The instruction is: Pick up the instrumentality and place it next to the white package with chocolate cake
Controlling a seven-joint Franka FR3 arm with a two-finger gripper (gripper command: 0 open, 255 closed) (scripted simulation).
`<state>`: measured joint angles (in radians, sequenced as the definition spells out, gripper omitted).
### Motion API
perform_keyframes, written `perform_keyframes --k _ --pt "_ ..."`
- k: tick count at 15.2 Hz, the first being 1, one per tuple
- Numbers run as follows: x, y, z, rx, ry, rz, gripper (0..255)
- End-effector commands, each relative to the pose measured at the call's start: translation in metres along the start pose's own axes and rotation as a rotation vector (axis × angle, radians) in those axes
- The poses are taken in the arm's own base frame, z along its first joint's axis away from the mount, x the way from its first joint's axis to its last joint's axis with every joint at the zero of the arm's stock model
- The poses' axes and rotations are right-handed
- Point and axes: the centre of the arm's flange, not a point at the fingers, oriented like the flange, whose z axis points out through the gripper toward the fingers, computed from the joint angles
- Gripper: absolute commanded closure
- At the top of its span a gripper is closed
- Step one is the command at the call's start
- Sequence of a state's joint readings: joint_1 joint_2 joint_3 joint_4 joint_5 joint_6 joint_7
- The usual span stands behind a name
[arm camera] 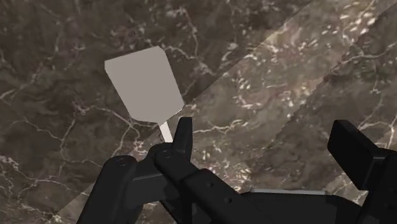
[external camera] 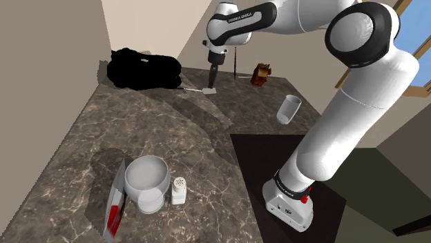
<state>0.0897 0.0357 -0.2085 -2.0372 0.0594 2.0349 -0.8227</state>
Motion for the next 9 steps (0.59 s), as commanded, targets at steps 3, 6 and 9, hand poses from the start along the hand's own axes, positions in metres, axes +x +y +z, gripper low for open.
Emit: perform_keyframes --k 3,6,9 --pt "0.038 0.028 0.019 -0.02 0.021 -0.1 0" --pt "0.068 0.045 0.031 -0.035 0.036 -0.172 0" --pt "0.099 0.061 0.042 -0.049 0.051 -0.245 0"
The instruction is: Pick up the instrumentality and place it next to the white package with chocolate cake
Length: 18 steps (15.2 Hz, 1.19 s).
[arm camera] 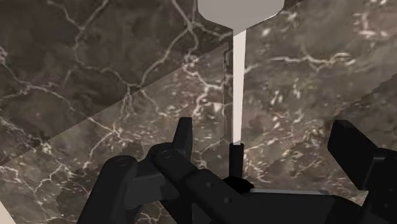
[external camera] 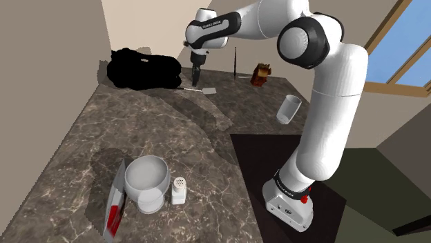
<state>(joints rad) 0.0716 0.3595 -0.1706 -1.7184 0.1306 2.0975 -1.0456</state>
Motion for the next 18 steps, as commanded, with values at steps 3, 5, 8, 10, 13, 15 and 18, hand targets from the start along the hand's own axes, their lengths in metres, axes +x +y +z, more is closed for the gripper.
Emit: perform_keyframes --k 3,5,8,10,13,15,18 --pt "0.011 0.007 0.016 -0.005 0.006 -0.028 0" --pt "0.011 0.008 0.026 -0.005 0.006 -0.028 0" --pt "0.011 0.008 0.045 -0.005 0.006 -0.028 0" --pt "0.011 0.008 0.045 -0.005 0.006 -0.028 0" --pt "0.011 0.008 0.045 -0.005 0.006 -0.028 0" --pt "0.011 0.008 0.045 -0.005 0.006 -0.028 0" --pt "0.011 0.008 0.045 -0.005 0.006 -0.028 255"
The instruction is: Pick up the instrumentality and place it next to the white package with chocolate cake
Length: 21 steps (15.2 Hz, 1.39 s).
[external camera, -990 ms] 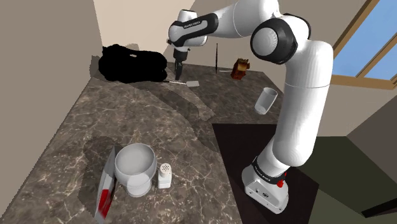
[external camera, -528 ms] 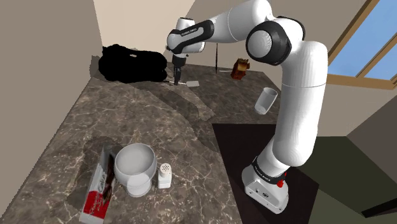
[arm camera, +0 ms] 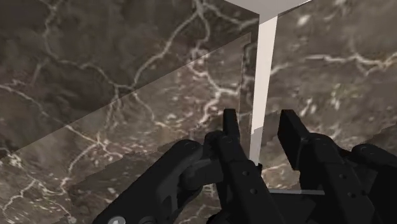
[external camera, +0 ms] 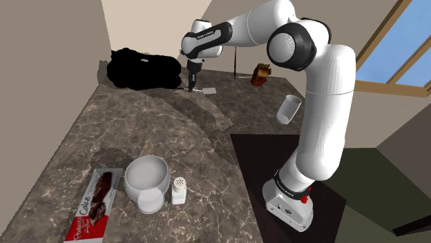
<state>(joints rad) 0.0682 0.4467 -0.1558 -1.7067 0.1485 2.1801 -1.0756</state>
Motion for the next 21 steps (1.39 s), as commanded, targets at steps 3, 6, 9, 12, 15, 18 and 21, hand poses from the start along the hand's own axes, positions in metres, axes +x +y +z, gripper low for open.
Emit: perform_keyframes --k 3,6,9,12,15,18,21 --pt "0.0 0.0 0.0 0.0 0.0 0.0 255" --pt "0.0 0.0 0.0 0.0 0.0 0.0 255" --pt "0.0 0.0 -0.005 0.0 0.0 0.0 255" --pt "0.001 0.0 -0.021 0.0 0.0 0.0 255" --pt "0.002 0.0 -0.037 0.0 0.0 0.0 255" --pt "0.003 0.0 -0.053 0.0 0.0 0.0 255" --pt "0.004 0.0 -0.068 0.0 0.0 0.0 255"
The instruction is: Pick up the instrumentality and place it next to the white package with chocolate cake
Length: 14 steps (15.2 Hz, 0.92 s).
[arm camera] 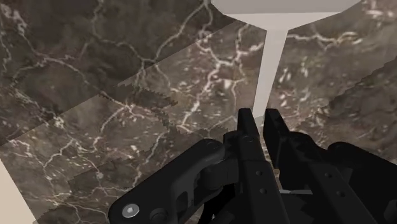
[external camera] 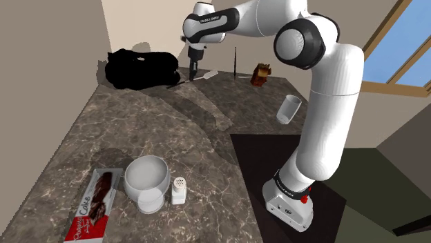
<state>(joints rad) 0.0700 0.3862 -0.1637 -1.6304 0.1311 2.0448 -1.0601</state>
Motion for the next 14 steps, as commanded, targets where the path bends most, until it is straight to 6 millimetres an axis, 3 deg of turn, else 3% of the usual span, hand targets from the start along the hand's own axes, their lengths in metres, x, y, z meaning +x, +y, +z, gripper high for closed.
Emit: perform_keyframes --k 1,14 --pt "0.001 -0.001 -0.01 0.0 0.0 0.0 255" --pt "0.006 -0.001 -0.079 0.0 0.0 0.0 255"
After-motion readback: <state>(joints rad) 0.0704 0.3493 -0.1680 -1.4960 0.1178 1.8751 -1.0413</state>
